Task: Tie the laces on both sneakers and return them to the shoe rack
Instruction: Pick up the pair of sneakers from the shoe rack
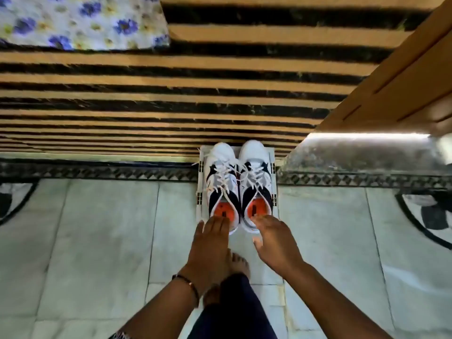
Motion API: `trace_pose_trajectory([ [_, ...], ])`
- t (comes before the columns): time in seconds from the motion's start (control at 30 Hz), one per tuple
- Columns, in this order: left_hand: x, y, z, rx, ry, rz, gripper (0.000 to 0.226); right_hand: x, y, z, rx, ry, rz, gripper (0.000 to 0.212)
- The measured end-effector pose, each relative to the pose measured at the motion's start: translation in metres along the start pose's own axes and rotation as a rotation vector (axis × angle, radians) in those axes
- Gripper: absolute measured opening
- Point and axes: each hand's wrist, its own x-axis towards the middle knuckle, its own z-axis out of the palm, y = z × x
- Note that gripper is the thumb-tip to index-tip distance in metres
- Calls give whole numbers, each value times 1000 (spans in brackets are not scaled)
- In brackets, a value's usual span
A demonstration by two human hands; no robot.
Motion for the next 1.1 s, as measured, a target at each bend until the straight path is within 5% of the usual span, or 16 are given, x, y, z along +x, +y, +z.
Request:
trace_pose_trajectory([
  [0.2, 67, -14, 36, 22, -179, -53, 73, 41, 41, 48, -358, -17, -134, 74],
  [0.47, 70, -8, 23, 120, -43, -69, 59, 52, 47, 36, -419, 105, -270, 48],
  [0.9, -41, 22, -2, 96, 105, -54, 47, -59, 0, 4, -428, 65, -193, 46],
  [1.0, -82, 24, 21, 136, 295, 35, 29, -104, -15, 16, -434, 62, -166, 43],
  [1.1, -135, 24, 47, 161, 103, 48, 25, -161, -26, 37, -426, 62, -138, 43],
])
